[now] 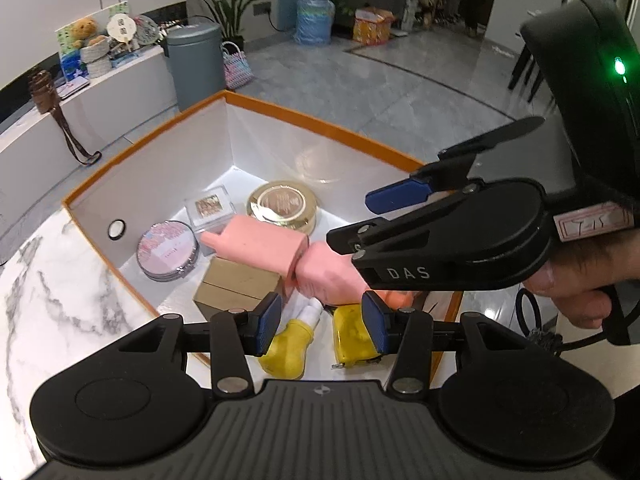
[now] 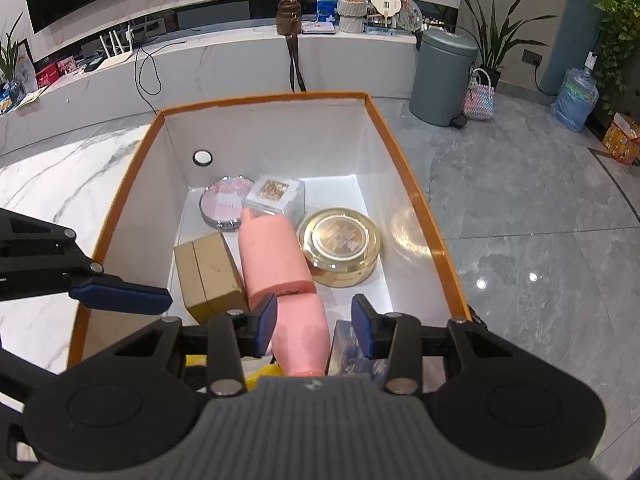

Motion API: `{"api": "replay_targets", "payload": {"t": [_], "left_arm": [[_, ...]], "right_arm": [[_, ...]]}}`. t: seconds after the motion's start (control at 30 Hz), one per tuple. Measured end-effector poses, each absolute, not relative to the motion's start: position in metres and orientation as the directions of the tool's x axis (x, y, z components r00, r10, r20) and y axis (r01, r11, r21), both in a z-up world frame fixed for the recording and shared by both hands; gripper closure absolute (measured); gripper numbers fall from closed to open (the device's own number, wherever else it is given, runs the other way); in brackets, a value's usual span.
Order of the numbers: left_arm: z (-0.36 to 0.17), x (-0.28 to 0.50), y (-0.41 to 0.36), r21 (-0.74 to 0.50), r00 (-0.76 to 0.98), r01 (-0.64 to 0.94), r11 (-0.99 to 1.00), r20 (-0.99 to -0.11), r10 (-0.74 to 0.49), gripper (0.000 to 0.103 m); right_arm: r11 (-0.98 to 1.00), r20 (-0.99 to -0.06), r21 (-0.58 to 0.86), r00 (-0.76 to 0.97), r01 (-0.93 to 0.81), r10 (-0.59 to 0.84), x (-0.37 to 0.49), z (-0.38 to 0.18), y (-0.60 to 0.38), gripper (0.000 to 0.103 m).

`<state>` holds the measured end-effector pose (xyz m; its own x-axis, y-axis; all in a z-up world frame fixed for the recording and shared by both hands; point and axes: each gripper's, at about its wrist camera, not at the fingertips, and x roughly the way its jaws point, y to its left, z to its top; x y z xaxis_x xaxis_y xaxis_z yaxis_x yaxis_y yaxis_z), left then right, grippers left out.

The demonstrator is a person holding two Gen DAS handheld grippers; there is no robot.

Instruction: Organize rigid objects

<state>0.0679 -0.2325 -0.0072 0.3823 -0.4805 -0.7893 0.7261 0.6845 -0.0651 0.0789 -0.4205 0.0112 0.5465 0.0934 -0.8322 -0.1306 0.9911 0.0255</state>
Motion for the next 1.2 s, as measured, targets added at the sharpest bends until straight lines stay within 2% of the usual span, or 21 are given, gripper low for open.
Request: {"api": "replay_targets", "payload": {"t": [0.1, 0.17, 0.3, 0.43, 0.6, 0.63, 0.83, 1.0, 1.2], "left_arm": [[-0.001, 0.066, -0.228, -0.063, 0.401, 0.713, 0.699, -0.780, -0.480, 0.045], [0.003, 0.064, -0.225, -0.042, 0.429, 0.699, 0.713, -0.774, -0.466, 0.035], [0.014, 0.063, -0.217, -0.018, 0.491, 0.651, 0.759, -0.753, -0.438, 0.029], [0.025, 0.061, -0.208, -0.009, 0.538, 0.604, 0.797, -0.733, -0.417, 0.013], [0.030, 0.060, -0.201, 0.022, 0.588, 0.543, 0.840, -0.723, -0.362, 0.013], [0.031, 0.060, -0.199, 0.014, 0.589, 0.535, 0.845, -0.723, -0.361, 0.013], [0.040, 0.053, -0.181, 0.019, 0.630, 0.449, 0.894, -0.716, -0.301, 0.001], [0.035, 0.049, -0.173, -0.001, 0.605, 0.400, 0.916, -0.751, -0.265, 0.001], [0.034, 0.042, -0.172, 0.025, 0.620, 0.398, 0.917, -0.745, -0.249, 0.001]], "right_arm": [[0.992, -0.822, 0.020, 0.563, -0.124, 0.087, 0.076, 0.019, -0.418, 0.060], [0.993, -0.813, 0.010, 0.577, -0.114, 0.074, 0.075, 0.025, -0.417, 0.053], [0.996, -0.788, -0.005, 0.613, -0.094, 0.054, 0.069, 0.041, -0.413, 0.048], [0.997, -0.763, -0.021, 0.646, -0.079, 0.035, 0.060, 0.055, -0.409, 0.040], [0.999, -0.716, -0.024, 0.698, -0.036, 0.008, 0.043, 0.080, -0.404, 0.033], [1.000, -0.703, -0.018, 0.711, -0.024, 0.004, 0.039, 0.085, -0.403, 0.029], [0.999, -0.640, 0.006, 0.768, 0.039, -0.026, 0.016, 0.105, -0.400, 0.016], [0.997, -0.664, -0.020, 0.744, 0.079, -0.072, 0.003, 0.097, -0.393, 0.010], [0.992, -0.705, -0.009, 0.703, 0.125, -0.095, -0.005, 0.087, -0.391, 0.006]]}}
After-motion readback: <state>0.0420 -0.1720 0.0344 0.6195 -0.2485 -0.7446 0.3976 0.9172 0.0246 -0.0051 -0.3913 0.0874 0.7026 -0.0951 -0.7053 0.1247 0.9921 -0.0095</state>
